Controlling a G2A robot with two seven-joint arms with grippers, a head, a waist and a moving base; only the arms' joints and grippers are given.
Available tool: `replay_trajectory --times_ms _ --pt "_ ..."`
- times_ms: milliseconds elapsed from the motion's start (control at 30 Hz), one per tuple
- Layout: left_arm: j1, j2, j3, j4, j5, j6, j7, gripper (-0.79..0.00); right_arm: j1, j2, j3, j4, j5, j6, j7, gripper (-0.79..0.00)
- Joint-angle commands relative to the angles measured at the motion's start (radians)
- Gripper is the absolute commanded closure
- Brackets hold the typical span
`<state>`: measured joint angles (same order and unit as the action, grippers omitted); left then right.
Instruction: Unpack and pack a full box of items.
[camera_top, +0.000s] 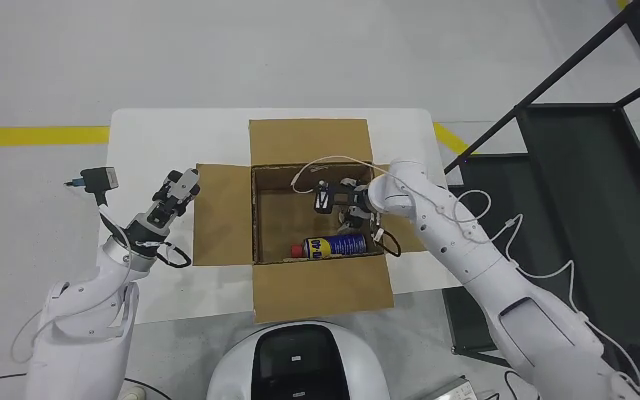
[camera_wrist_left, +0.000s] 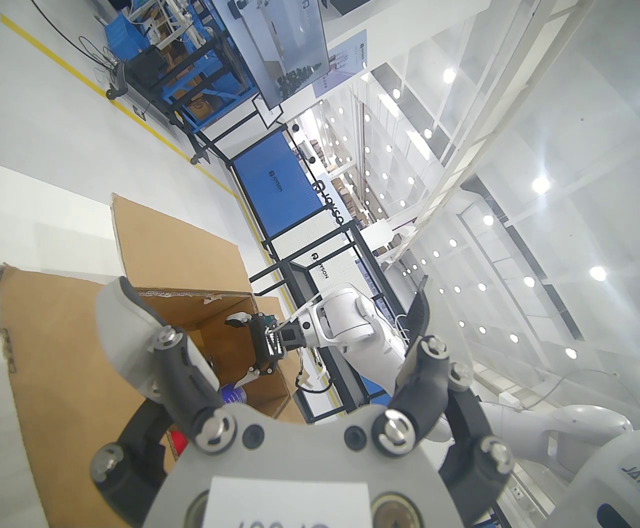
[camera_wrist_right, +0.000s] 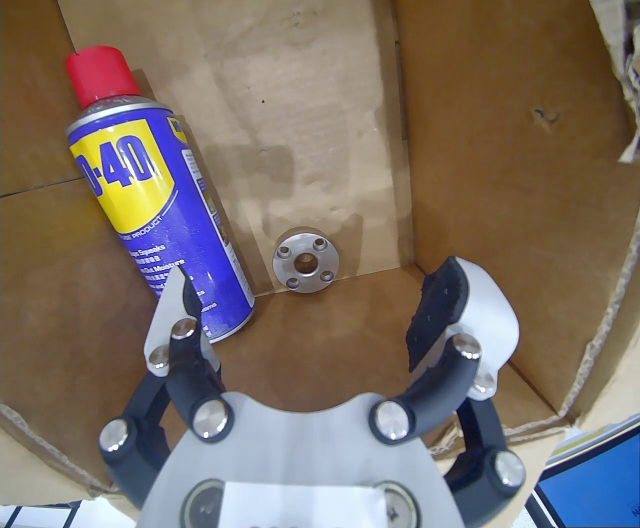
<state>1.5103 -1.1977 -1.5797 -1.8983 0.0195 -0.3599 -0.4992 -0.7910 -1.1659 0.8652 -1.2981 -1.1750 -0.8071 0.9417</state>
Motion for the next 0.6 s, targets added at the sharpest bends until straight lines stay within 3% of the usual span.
replay_trajectory --times_ms 0,300,567 --pt "0.000 0.000 0.000 0.000 0.000 0.000 0.000 -0.785 0.000 0.000 0.000 0.000 0.000 0.000 0.000 -0.785" --pt "0.000 0.000 0.000 0.000 0.000 0.000 0.000 -0.785 0.011 -0.011 -0.034 0.051 0.013 0.005 -0.010 -0.785" --pt "0.000 0.000 0.000 0.000 0.000 0.000 0.000 -0.785 0.083 -0.049 -0.120 0.168 0.020 0.010 -0.019 -0.785"
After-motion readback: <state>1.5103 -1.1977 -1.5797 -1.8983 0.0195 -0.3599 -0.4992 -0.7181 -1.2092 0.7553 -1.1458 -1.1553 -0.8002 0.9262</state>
